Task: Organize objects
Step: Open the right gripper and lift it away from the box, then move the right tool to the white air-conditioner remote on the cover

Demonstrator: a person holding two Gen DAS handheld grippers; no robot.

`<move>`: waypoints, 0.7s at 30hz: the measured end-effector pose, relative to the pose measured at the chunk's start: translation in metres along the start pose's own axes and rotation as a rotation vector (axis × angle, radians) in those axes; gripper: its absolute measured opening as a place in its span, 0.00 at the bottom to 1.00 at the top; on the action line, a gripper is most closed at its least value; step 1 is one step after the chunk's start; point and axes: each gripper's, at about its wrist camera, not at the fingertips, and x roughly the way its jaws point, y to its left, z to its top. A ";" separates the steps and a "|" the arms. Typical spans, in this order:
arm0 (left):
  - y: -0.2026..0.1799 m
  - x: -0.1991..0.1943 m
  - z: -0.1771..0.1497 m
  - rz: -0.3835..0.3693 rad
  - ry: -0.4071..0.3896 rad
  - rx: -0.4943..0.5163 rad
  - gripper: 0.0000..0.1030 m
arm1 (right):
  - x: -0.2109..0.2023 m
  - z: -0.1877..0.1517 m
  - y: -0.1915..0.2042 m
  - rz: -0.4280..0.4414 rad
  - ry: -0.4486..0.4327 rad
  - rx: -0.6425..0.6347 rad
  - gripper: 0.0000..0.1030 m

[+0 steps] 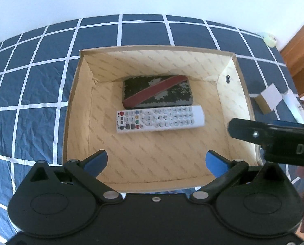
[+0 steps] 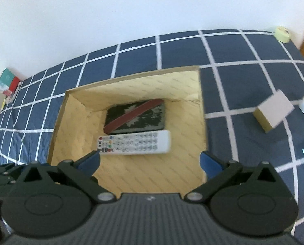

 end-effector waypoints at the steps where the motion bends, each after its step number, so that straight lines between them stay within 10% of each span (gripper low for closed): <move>1: -0.003 0.000 -0.002 -0.002 0.000 0.005 1.00 | -0.003 -0.003 -0.005 -0.004 -0.004 0.008 1.00; 21: -0.117 -0.003 -0.049 0.012 0.004 -0.023 1.00 | -0.051 -0.035 -0.110 -0.034 0.019 0.002 1.00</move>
